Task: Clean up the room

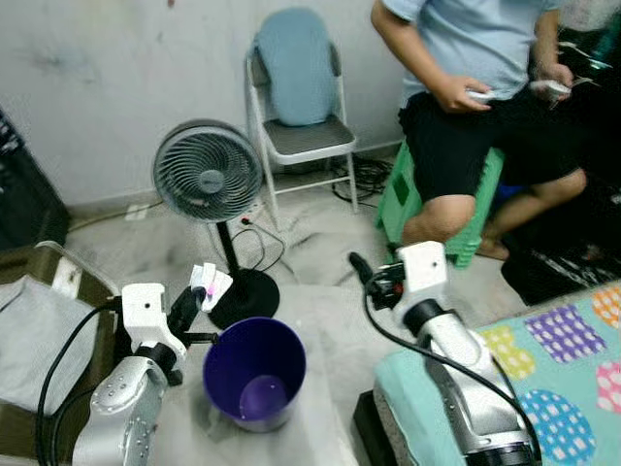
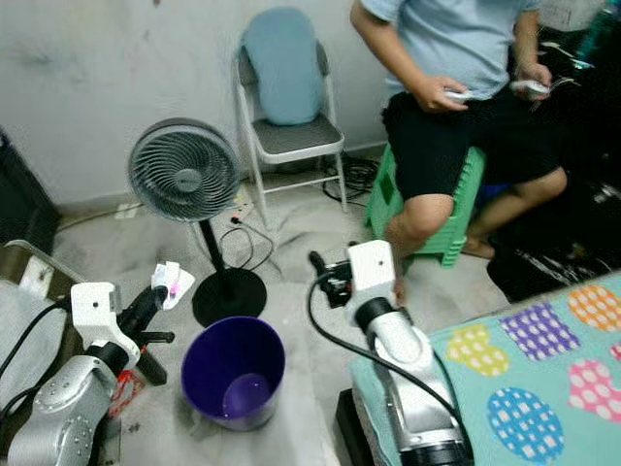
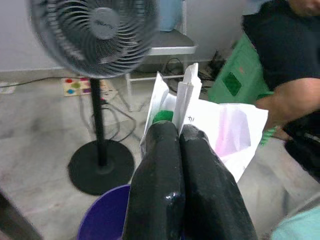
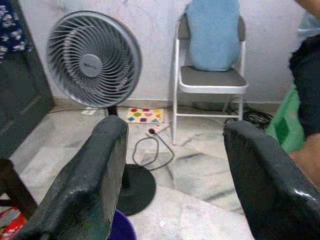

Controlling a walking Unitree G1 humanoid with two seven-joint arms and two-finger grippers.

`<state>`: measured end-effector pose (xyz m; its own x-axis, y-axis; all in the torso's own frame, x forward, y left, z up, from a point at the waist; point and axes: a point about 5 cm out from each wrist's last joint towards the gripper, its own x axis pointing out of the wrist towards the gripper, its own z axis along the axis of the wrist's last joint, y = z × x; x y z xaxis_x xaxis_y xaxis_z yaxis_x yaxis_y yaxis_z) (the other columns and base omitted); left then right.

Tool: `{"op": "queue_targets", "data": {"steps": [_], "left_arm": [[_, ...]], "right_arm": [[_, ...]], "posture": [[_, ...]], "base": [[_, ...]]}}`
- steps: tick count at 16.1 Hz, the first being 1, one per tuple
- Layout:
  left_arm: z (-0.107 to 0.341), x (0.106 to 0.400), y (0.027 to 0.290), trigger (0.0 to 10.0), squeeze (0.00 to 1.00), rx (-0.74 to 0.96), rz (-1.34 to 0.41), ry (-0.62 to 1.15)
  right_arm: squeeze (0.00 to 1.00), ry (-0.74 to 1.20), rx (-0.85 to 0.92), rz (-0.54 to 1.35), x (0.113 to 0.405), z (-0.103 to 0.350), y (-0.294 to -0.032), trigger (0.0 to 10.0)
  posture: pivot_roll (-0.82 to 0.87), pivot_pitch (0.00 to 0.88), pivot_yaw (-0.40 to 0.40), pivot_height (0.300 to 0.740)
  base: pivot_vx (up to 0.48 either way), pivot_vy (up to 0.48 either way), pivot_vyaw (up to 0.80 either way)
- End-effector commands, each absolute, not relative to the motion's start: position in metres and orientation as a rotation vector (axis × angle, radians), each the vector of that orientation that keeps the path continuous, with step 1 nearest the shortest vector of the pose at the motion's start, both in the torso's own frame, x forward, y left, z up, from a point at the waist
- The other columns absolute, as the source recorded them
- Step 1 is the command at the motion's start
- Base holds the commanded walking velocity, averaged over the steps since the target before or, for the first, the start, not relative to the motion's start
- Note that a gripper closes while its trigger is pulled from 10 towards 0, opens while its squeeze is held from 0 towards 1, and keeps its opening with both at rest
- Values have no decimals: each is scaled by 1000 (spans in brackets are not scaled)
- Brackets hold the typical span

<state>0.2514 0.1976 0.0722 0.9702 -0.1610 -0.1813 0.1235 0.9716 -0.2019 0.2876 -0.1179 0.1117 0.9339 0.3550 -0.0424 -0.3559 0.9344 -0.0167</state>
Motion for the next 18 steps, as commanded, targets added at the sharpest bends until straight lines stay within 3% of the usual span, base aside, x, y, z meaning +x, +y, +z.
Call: {"op": "queue_targets", "data": {"steps": [1, 9, 14, 18], "left_arm": [[74, 253, 198, 10000, 0, -187, -156, 193], [73, 252, 196, 10000, 0, -188, -166, 197], [70, 253, 198, 10000, 0, -180, -141, 222], [70, 254, 200, 10000, 0, -162, -127, 231]], "right_arm": [[0, 31, -30, 353, 289, 114, -121, 10000], [0, 28, -27, 363, 290, 115, -119, 10000], [0, 22, -23, 363, 289, 116, -118, 10000], [0, 15, -31, 370, 289, 116, -116, 10000]], "posture": [[-184, 0, 18, 740], [-179, 0, 17, 740], [-181, 0, 23, 740], [-182, 0, 28, 740]], "base": [[322, 0, 0], [347, 0, 0], [0, 0, 0], [0, 0, 800]]}}
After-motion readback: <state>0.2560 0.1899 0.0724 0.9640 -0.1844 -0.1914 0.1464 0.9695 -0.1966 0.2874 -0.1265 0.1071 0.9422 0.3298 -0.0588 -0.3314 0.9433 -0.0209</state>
